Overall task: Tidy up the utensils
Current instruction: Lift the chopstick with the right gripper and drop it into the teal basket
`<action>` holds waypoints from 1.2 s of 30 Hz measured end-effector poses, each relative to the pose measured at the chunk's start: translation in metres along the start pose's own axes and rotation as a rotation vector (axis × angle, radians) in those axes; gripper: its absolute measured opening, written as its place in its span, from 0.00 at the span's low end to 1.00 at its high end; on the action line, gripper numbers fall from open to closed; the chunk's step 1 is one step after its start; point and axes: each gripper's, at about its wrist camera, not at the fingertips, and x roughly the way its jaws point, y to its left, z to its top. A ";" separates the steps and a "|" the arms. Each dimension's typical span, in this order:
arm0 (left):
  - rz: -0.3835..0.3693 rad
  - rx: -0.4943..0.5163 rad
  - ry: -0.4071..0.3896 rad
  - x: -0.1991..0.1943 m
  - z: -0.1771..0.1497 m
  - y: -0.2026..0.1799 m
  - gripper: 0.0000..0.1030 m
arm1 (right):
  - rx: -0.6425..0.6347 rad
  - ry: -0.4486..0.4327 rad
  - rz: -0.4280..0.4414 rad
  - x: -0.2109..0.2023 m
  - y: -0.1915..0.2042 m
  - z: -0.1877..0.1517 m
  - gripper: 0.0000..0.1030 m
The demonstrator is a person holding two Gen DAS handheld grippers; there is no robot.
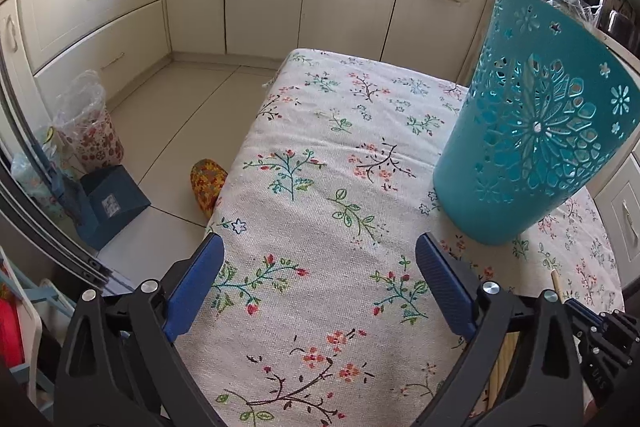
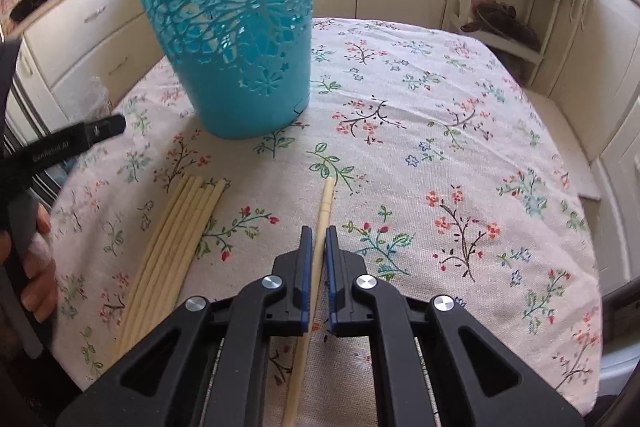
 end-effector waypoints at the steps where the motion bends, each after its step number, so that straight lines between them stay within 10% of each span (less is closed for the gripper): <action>1: 0.001 0.003 0.001 0.001 0.000 -0.002 0.90 | 0.033 -0.002 0.026 0.000 -0.006 0.000 0.06; 8: 0.010 0.018 0.020 0.004 -0.002 -0.006 0.91 | 0.253 -0.016 0.208 -0.005 -0.037 0.000 0.06; 19: 0.012 0.017 0.043 0.009 -0.001 -0.007 0.92 | 0.281 -0.305 0.395 -0.086 -0.029 0.051 0.06; 30: 0.008 0.011 0.044 0.009 -0.002 -0.008 0.92 | 0.217 -0.541 0.473 -0.154 -0.008 0.135 0.06; 36: 0.007 0.010 0.045 0.010 -0.002 -0.008 0.92 | 0.215 -0.699 0.376 -0.163 0.008 0.181 0.06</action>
